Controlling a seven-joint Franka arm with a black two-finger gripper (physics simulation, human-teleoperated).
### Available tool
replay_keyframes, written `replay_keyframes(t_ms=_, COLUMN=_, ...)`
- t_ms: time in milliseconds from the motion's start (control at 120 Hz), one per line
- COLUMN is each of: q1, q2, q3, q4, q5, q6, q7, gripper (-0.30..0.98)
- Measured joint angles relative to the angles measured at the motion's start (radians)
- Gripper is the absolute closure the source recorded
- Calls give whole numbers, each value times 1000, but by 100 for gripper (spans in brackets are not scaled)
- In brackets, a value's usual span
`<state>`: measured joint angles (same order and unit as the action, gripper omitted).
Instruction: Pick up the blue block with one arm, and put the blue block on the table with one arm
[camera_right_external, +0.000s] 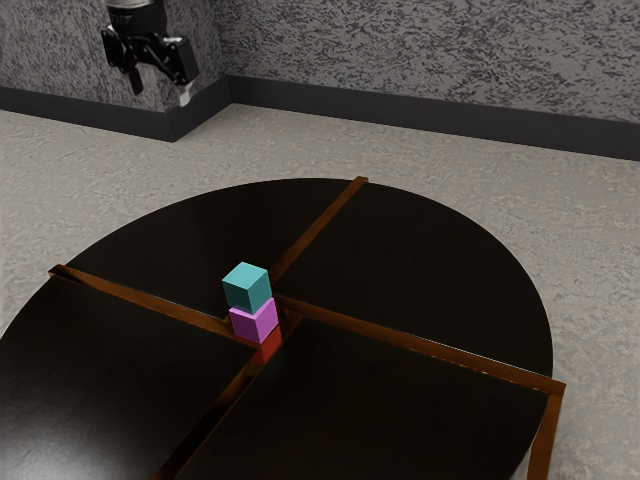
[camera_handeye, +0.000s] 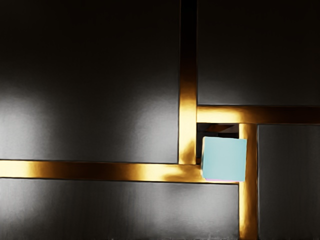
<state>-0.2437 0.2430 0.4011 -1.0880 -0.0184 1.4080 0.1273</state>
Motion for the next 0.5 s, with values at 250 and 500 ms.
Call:
replay_keyframes(t_ms=250, q1=2, q2=-43, q3=-21, q4=127, q5=10, q6=-12, q7=29, gripper=0)
replay_keyframes(t_ms=500, q1=-59, q2=-146, q3=-216, q4=197, q5=43, q6=-103, q7=55, gripper=0)
